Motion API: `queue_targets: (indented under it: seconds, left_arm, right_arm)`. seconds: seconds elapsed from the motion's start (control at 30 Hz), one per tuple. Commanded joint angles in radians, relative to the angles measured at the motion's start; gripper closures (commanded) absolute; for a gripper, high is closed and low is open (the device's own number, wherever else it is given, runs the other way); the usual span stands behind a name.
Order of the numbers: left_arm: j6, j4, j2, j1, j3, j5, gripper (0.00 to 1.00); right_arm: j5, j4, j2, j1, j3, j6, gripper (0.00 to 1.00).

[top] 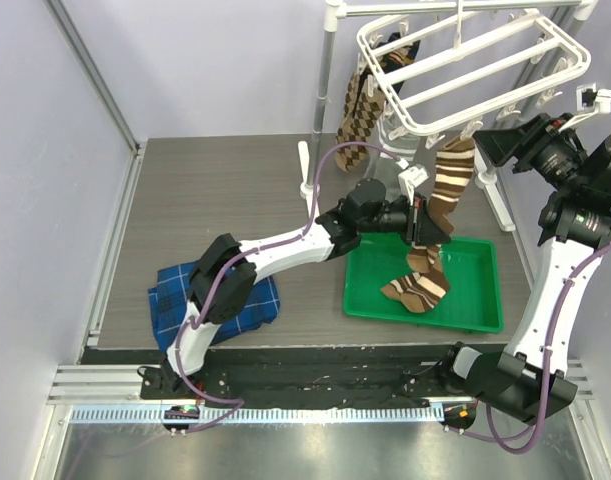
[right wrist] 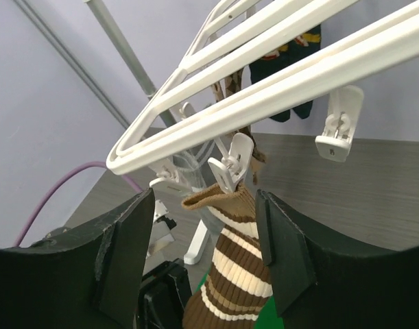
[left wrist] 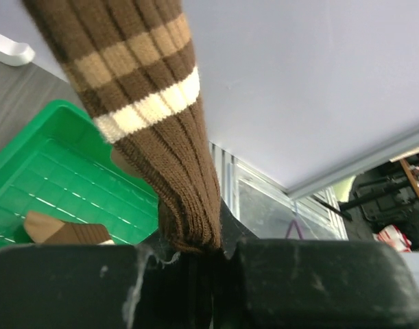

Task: Remove the socks clipped to the hanger

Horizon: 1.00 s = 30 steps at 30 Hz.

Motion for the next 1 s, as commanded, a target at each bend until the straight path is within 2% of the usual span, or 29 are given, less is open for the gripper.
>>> queue_targets:
  seconds: [0.0,0.1,0.2,0.3,0.5,0.77,0.9,0.97]
  left_arm:
    - [-0.044,0.049,-0.099,0.022,-0.009,0.111,1.0]
    - [-0.075,0.069,-0.099,0.033,-0.009,0.143,1.0]
    - [-0.085,0.073,-0.097,0.036,-0.009,0.161,1.0]
    - [-0.09,0.078,-0.097,0.034,-0.011,0.168,1.0]
    - [-0.113,0.078,-0.08,0.037,0.025,0.214,1.0]
    - [-0.119,0.076,-0.079,0.042,0.029,0.231,1.0]
    - [-0.121,0.078,-0.077,0.045,0.028,0.232,1.0]
    - [-0.122,0.078,-0.076,0.045,0.028,0.234,1.0]
  right_arm:
    - [-0.116,0.116,0.059,-0.005,0.038,0.058,0.34]
    - [-0.188,0.362,0.068,-0.005,-0.03,0.189,0.34]
    - [-0.203,0.482,0.07,-0.005,-0.065,0.263,0.33]
    - [-0.2,0.493,0.09,-0.003,-0.059,0.263,0.32]
    - [-0.226,0.66,0.143,0.023,-0.073,0.33,0.3]
    - [-0.228,0.708,0.166,0.044,-0.073,0.307,0.31]
    - [-0.222,0.708,0.173,0.047,-0.073,0.306,0.36]
    - [-0.22,0.706,0.173,0.046,-0.073,0.306,0.42]
